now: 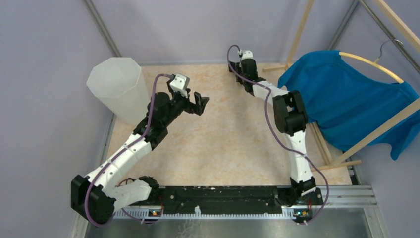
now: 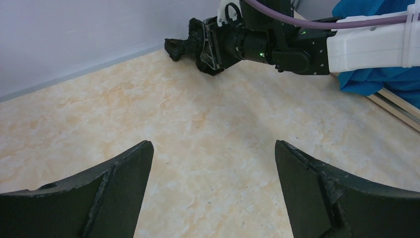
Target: Put the trash bags into the trash bin
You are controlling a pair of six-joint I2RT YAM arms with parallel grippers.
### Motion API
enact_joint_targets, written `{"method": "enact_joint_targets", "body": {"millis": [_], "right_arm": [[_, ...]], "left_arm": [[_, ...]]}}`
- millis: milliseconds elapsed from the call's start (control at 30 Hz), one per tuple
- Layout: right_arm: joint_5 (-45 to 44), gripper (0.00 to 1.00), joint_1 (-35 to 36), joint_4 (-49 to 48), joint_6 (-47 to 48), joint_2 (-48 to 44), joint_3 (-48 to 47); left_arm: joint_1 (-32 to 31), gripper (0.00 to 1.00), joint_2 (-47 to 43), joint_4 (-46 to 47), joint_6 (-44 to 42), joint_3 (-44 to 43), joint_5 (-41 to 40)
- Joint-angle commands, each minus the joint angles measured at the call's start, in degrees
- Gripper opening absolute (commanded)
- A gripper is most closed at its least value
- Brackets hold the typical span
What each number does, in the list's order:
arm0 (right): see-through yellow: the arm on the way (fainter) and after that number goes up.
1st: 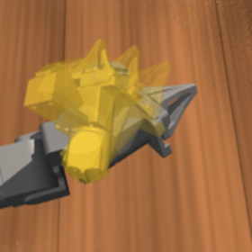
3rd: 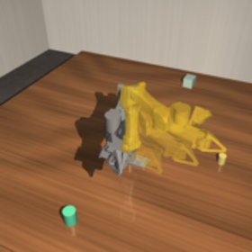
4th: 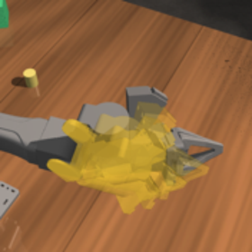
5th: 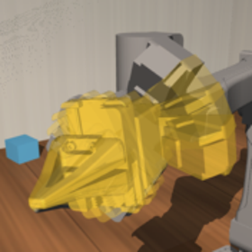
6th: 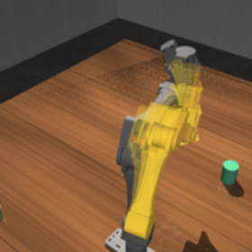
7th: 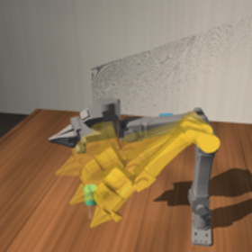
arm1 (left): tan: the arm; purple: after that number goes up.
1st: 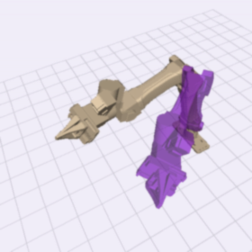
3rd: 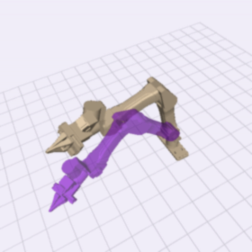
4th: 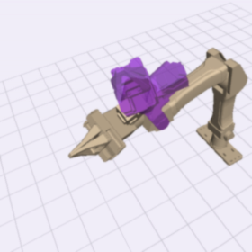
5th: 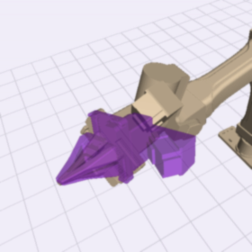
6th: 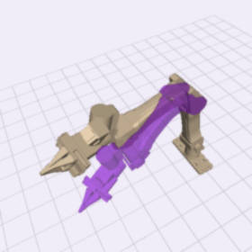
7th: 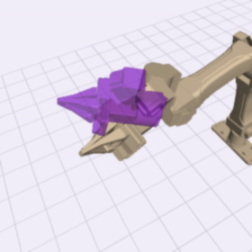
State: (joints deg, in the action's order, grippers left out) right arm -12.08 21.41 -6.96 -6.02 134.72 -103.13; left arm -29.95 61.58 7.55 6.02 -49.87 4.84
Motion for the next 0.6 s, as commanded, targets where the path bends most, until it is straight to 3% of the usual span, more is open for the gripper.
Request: {"method": "enact_joint_targets", "body": {"millis": [0,167,367,567], "right_arm": [[6.0,0.2,-0.32,-1.97,-1.07,-6.61,4.56],[17.55,0.0,-0.16,-4.36,-5.53,-17.91,18.99],[29.42,0.0,2.09,-8.24,-10.85,-35.59,41.77],[33.29,0.0,4.74,-8.55,-12.53,-49.63,59.1]], "left_arm": [[-0.86,0.99,-0.9,1.06,-1.69,-2.32,-1.77],[-1.3,0.98,-0.63,0.31,-1.64,-2.72,-2.25],[-1.51,0.98,2.1,-2.59,0.44,-5.01,-0.76],[-1.67,0.98,7.63,-6.22,4.6,-8.72,4.69]]}}
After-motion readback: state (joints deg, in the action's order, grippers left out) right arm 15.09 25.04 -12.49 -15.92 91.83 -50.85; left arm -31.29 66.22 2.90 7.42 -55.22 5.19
